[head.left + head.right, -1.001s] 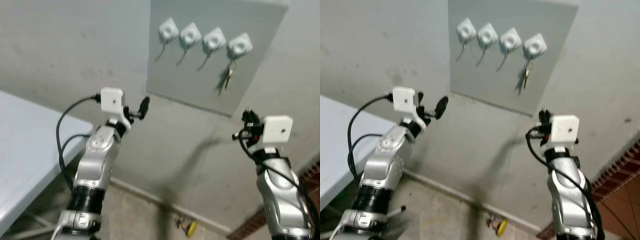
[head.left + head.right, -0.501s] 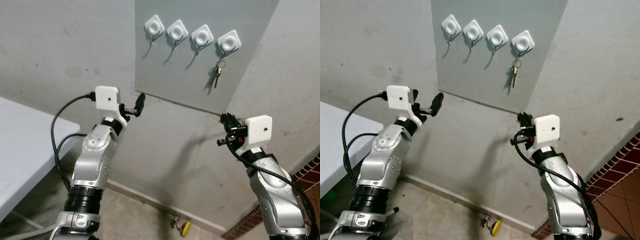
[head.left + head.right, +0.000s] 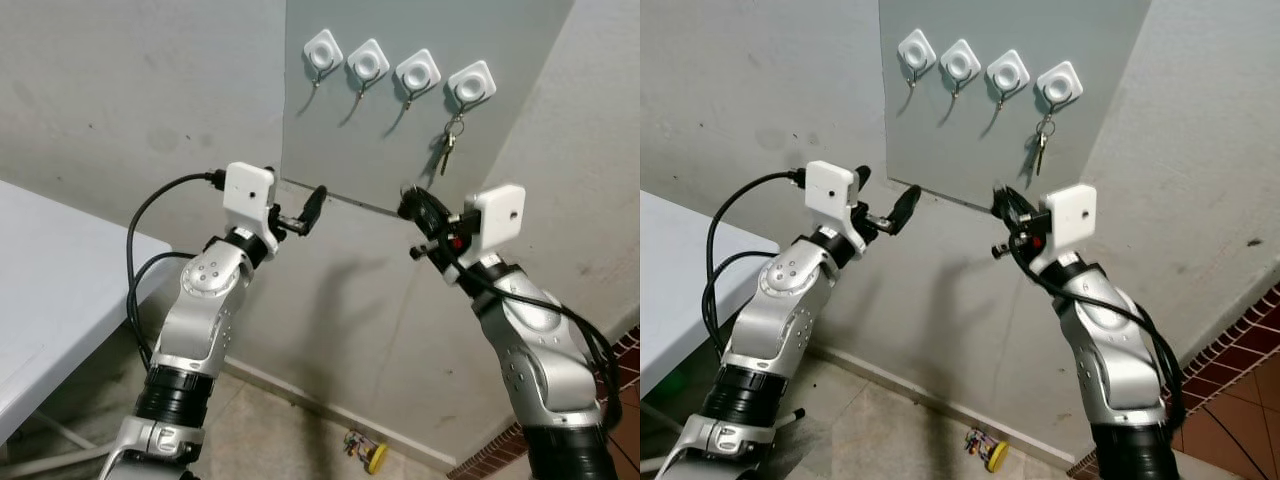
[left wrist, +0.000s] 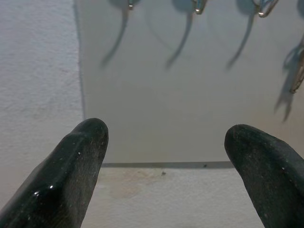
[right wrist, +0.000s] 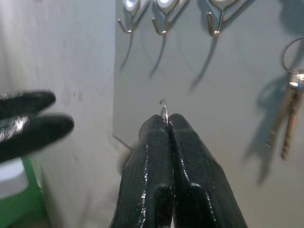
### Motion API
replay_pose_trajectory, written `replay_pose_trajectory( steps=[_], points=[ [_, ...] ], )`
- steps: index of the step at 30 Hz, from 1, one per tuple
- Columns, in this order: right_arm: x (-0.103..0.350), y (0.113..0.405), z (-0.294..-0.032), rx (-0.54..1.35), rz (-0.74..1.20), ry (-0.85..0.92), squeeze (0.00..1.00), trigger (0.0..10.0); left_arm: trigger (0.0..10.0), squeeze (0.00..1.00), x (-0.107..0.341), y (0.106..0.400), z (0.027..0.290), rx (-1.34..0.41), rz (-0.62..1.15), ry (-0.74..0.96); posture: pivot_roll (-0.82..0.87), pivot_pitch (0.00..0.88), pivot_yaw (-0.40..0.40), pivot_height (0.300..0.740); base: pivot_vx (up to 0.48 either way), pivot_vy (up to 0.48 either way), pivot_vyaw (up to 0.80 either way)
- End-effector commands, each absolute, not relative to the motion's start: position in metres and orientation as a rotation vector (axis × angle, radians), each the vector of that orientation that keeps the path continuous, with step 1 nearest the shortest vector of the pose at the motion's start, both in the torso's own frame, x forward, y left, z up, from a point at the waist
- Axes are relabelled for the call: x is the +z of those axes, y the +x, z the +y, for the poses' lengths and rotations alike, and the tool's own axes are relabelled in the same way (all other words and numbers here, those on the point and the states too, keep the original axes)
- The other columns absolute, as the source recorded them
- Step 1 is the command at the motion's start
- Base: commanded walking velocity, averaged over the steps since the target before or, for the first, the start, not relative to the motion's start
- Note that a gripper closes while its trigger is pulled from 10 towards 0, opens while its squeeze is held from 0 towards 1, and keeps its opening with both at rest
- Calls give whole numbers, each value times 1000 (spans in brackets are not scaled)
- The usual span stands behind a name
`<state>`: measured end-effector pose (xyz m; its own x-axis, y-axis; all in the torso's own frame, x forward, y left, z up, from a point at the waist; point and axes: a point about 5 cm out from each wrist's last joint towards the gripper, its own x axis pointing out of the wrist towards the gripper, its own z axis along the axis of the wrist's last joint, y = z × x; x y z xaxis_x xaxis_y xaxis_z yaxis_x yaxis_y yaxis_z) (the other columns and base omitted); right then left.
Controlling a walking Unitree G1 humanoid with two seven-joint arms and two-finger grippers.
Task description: Hang keys on a hook
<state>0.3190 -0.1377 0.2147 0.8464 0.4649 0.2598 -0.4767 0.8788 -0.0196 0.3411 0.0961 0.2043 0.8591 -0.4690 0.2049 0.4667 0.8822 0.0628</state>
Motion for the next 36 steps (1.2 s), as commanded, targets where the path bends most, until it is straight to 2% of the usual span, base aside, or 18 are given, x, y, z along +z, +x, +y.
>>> replay_pose_trajectory(
  steps=[1,14,27,36],
  points=[
    [224,326,-140,490,-287,69,0,10000,10000,0,210,339,91,-516,-234,13,-1,49,-59,740,0,0,0],
    [248,355,-131,492,-346,144,0,10000,10000,0,217,334,84,-558,-266,8,6,48,-68,740,0,0,0],
    [268,360,-137,512,-452,217,0,10000,10000,0,216,334,83,-557,-258,11,8,43,-70,740,0,0,0],
    [272,363,-139,498,-455,259,0,10000,10000,0,215,336,85,-541,-253,11,9,50,-71,740,0,0,0]
  ],
)
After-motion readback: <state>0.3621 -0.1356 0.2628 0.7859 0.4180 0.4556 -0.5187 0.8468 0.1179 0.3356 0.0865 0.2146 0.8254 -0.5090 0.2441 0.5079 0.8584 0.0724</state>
